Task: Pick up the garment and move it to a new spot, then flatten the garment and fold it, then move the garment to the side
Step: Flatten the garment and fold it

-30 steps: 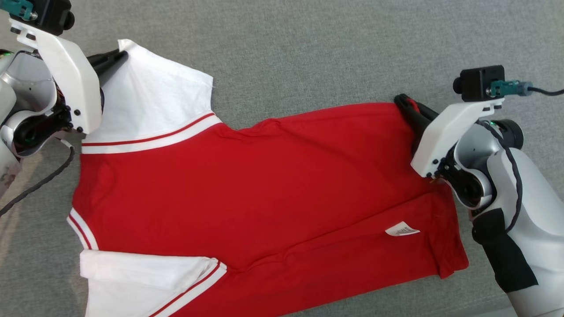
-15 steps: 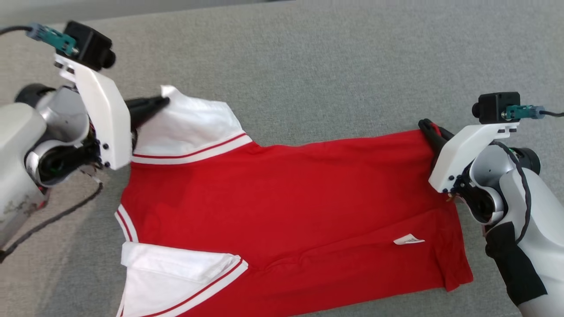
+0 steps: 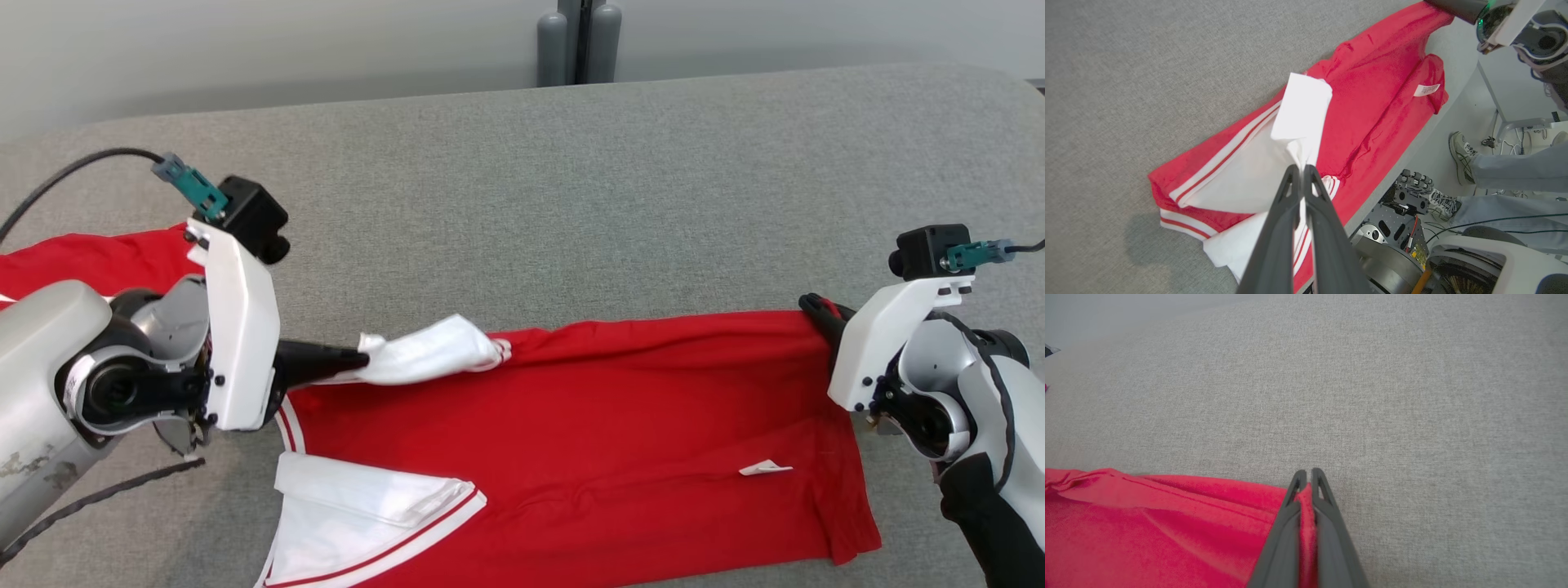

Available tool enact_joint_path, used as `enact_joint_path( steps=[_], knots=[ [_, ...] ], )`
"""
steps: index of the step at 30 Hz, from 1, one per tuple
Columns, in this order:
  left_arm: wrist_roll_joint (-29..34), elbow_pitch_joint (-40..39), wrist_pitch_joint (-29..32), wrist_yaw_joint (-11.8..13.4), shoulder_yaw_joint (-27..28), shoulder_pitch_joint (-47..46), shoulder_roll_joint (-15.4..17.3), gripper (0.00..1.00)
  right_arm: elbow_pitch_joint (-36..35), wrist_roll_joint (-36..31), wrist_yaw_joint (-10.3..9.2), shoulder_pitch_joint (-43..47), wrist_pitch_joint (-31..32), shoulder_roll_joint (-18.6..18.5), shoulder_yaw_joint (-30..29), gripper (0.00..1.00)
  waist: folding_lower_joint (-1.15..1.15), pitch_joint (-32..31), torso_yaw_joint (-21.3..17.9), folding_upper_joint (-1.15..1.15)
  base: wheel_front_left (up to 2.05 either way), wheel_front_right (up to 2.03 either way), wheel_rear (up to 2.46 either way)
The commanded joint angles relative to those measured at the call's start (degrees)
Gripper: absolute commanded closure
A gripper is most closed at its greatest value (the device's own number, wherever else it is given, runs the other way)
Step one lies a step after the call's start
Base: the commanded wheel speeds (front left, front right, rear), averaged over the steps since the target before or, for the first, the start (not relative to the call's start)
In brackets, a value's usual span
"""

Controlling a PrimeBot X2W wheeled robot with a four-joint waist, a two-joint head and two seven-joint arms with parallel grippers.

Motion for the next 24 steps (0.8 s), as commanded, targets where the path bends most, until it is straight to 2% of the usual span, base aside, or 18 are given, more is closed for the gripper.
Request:
enact_joint_path(
  steps=[1, 7, 17, 24],
  knots=[
    [-1.45, -0.69, 1.44, -0.04, 0.02, 1.27, 0.28, 1.00, -0.13, 0.79, 0.01, 0.62, 0.61, -1.00, 0.51, 1.00, 0.00, -0.39, 0.40, 0.00, 0.00, 0.00, 0.00],
    [-3.62, -2.00, 5.70, -0.04, -0.01, 2.44, 1.19, 1.00, 2.01, 1.76, 0.01, -0.22, 0.48, -2.76, 1.87, 1.00, 0.00, -0.54, 1.07, 0.00, 0.00, 0.00, 0.00],
    [-5.34, -3.26, 7.95, -0.04, -0.01, 4.12, 0.94, 1.00, 4.70, 3.32, 0.01, -1.05, -1.16, -4.02, 3.66, 1.00, 0.00, -1.06, 1.83, 0.00, 0.00, 0.00, 0.00],
    [-5.80, -3.99, 9.56, -0.04, -0.04, 4.36, 1.17, 1.00, 2.81, 4.86, 0.01, -1.53, -4.44, -4.88, 5.11, 1.00, 0.00, -1.96, 2.11, 0.00, 0.00, 0.00, 0.00]
  ],
)
